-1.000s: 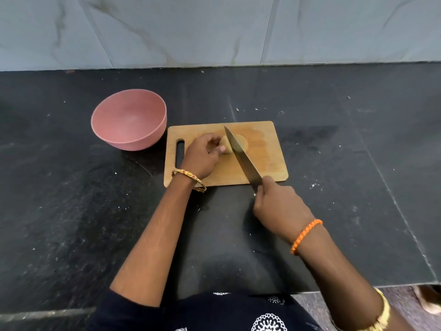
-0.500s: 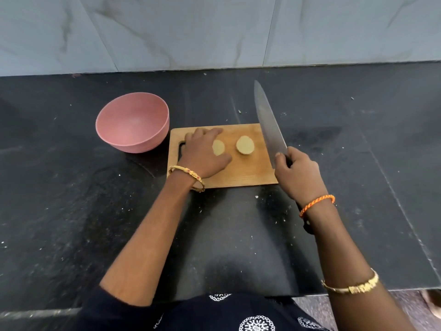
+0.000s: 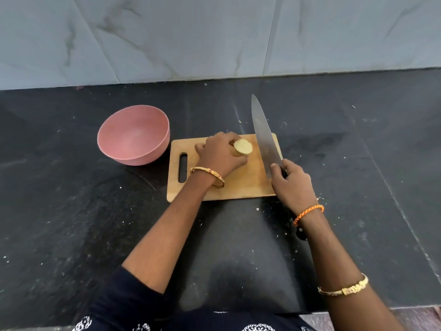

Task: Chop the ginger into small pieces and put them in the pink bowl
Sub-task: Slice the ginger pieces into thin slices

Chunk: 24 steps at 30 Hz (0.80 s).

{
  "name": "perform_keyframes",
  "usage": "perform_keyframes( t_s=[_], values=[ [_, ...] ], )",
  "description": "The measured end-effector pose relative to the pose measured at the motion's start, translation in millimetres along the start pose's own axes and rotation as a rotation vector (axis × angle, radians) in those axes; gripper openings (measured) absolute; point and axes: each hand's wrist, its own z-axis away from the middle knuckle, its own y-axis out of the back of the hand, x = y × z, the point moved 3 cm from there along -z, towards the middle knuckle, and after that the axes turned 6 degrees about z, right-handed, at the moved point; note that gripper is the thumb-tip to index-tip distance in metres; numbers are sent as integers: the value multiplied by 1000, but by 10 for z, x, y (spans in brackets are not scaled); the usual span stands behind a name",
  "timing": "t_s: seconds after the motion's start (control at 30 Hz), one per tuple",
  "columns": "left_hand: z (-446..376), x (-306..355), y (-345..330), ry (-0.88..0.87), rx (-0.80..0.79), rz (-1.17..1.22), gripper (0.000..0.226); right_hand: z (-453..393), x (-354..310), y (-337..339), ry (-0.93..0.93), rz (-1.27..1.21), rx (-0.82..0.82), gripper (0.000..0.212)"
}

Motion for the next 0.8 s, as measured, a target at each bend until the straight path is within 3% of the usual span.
perform_keyframes(
  t_s=[0.13, 0.23, 0.37, 0.67, 0.8],
  values=[
    [-23, -276, 369, 192, 118, 270, 41, 17, 5, -16, 2, -24, -7, 34],
    [-16, -489, 487, 334, 159, 232, 41, 45, 4, -48, -7, -75, -25, 35],
    [8, -577, 414, 330, 112, 165, 41, 77, -4, -95, -13, -110, -44, 36],
    [109, -585, 403, 388, -50, 253, 73, 117, 57, -85, -30, -105, -61, 35],
    [352, -439, 443, 287, 155, 93, 62, 138, 68, -116, -21, -125, -45, 35]
  ],
)
